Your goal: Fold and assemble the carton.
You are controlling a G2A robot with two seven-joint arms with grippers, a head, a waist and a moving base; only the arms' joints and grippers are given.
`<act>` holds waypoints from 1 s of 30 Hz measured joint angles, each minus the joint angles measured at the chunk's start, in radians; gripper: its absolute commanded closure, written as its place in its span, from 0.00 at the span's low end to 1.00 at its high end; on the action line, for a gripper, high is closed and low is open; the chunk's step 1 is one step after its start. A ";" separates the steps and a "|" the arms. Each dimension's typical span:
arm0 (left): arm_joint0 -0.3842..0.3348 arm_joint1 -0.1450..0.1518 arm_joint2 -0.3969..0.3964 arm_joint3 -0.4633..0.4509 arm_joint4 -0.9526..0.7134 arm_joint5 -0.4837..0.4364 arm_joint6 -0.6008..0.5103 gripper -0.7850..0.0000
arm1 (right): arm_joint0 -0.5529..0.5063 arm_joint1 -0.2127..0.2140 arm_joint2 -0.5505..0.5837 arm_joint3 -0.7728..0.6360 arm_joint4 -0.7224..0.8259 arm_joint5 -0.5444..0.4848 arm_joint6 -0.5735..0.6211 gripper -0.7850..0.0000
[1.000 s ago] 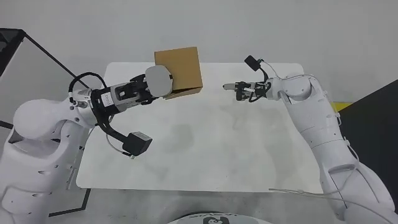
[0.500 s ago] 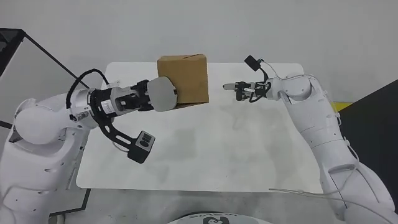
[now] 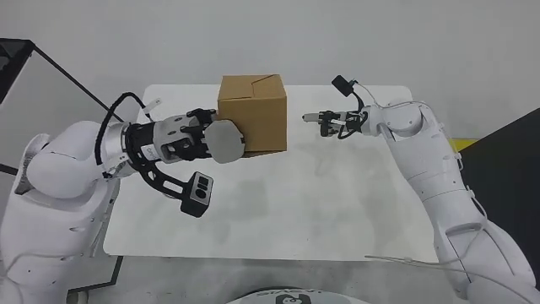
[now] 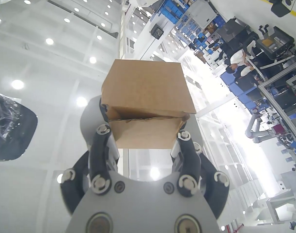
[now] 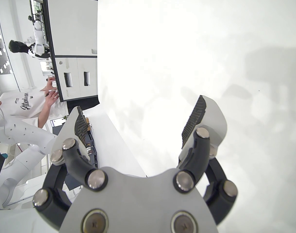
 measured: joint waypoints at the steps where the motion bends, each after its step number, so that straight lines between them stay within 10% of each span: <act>1: 0.001 0.000 0.000 0.000 -0.001 0.003 -0.004 1.00 | 0.000 0.000 0.000 0.000 0.000 0.000 0.000 0.00; 30: 0.014 0.002 -0.063 -0.018 0.245 0.308 -0.009 1.00 | 0.000 0.000 0.000 0.000 0.000 0.000 0.000 0.00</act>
